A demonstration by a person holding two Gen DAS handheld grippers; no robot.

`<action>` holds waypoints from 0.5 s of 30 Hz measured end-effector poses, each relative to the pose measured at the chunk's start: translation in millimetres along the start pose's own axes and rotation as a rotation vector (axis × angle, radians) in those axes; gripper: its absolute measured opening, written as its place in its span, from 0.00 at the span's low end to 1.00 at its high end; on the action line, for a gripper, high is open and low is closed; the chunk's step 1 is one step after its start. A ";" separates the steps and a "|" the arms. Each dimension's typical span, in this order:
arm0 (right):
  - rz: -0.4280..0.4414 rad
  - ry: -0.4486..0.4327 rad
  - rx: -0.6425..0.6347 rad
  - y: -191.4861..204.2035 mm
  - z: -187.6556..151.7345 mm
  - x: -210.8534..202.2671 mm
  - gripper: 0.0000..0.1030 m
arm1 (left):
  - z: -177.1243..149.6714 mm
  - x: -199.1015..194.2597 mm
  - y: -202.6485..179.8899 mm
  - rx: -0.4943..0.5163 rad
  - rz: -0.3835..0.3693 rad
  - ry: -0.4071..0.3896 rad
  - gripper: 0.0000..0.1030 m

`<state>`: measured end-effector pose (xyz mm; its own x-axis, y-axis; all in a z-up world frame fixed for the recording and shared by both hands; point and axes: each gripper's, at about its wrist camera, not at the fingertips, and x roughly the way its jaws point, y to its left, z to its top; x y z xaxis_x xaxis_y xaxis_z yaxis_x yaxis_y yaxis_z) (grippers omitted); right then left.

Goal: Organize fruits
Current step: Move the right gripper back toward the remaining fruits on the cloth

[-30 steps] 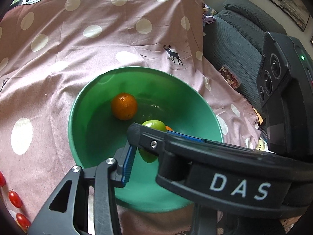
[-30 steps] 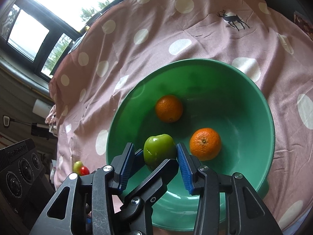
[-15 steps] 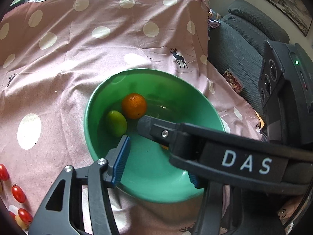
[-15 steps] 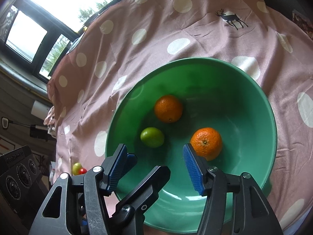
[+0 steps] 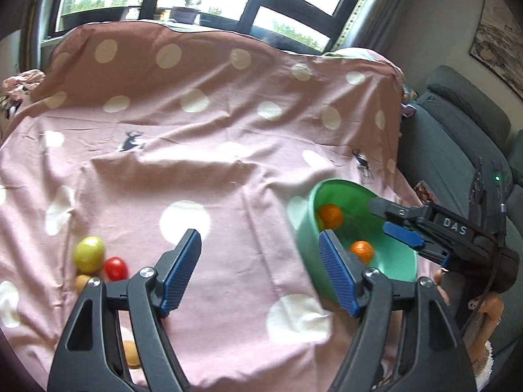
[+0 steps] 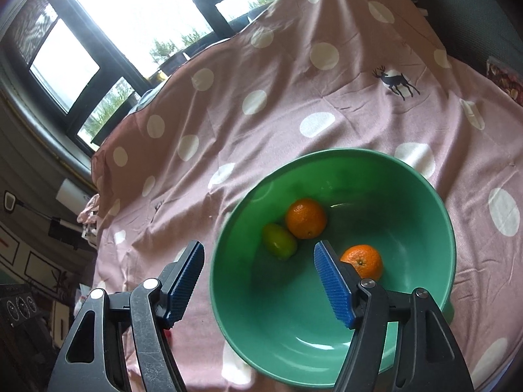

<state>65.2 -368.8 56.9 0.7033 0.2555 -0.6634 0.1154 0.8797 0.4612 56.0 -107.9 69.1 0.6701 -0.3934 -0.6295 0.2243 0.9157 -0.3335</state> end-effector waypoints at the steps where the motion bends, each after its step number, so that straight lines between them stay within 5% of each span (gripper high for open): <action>1: 0.004 -0.004 -0.009 4.1 -1.1 0.2 0.69 | 1.1 -3.2 12.9 -0.012 0.030 0.003 0.73; 7: 0.055 0.025 -0.082 32.3 -11.7 9.9 0.69 | -4.5 -20.6 88.3 -0.125 0.182 -0.001 0.73; 15: 0.158 0.168 -0.195 89.4 -29.6 47.0 0.69 | -7.2 -26.2 152.0 -0.320 0.167 0.024 0.71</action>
<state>87.8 -266.3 49.5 0.5742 0.4434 -0.6882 -0.1342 0.8802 0.4551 67.5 41.0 29.8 0.6612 -0.2455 -0.7089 -0.1227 0.8968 -0.4250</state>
